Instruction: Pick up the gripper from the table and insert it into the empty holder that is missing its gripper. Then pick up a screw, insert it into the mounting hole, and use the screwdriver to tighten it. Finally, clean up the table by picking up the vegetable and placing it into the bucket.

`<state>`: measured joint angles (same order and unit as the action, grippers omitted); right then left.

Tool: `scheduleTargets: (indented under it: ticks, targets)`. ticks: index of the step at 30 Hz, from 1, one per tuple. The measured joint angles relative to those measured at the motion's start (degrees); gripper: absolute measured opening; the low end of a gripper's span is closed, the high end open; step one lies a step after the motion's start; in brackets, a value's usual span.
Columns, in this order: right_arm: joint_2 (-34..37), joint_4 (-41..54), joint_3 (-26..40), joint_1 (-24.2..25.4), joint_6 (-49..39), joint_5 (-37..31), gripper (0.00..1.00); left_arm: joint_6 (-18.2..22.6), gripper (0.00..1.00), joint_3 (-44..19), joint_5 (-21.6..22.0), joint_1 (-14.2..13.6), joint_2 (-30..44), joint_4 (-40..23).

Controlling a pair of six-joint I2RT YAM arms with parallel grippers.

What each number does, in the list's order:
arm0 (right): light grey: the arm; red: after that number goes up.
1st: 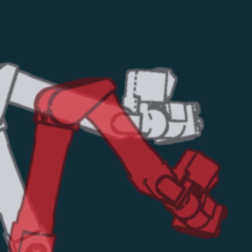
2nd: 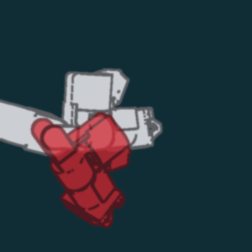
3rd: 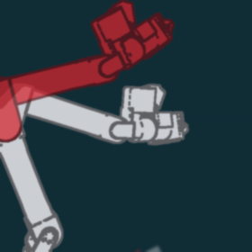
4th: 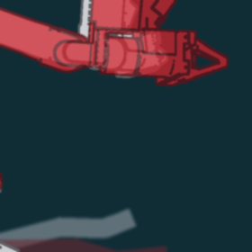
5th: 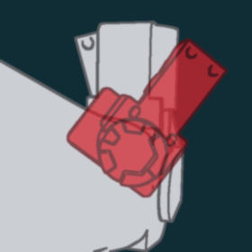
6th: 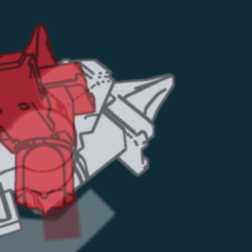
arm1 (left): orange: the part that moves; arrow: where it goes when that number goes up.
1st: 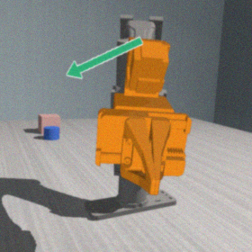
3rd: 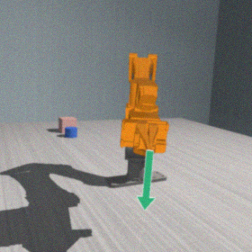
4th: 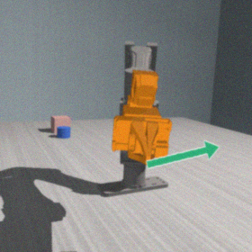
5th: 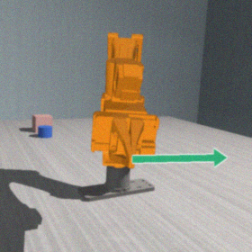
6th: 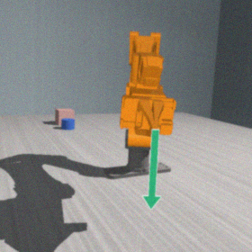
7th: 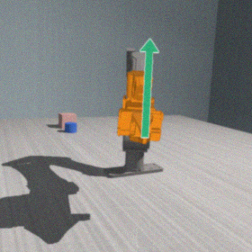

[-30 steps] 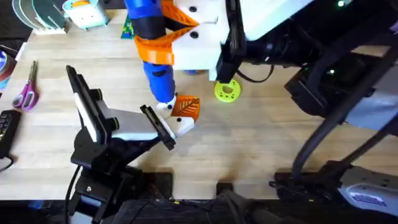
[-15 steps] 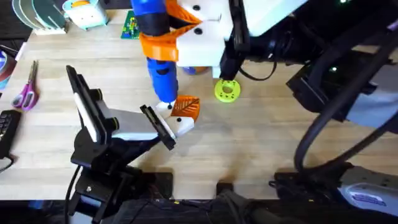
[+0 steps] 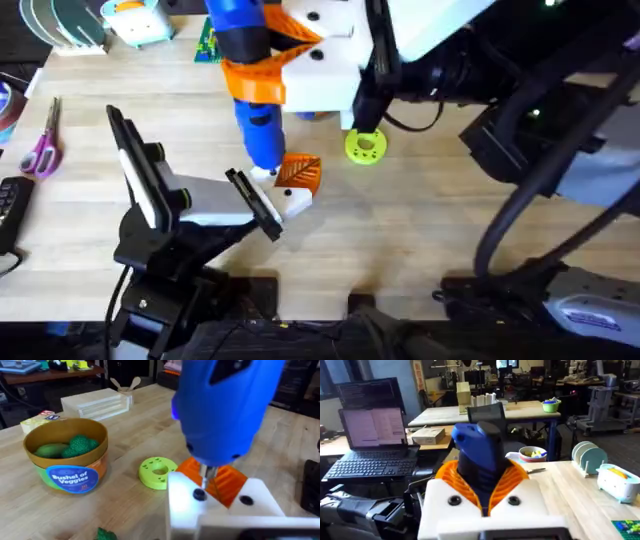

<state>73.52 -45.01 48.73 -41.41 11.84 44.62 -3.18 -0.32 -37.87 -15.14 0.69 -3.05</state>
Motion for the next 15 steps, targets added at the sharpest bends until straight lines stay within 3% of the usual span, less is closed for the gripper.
scheduleTargets:
  ticks: [15]
  targets:
    - [1.5, 0.0, 0.1, 0.0, 0.0, 0.0, 0.024, 0.0, 0.017, 0.0, 0.0, 0.0, 0.0, 0.0]
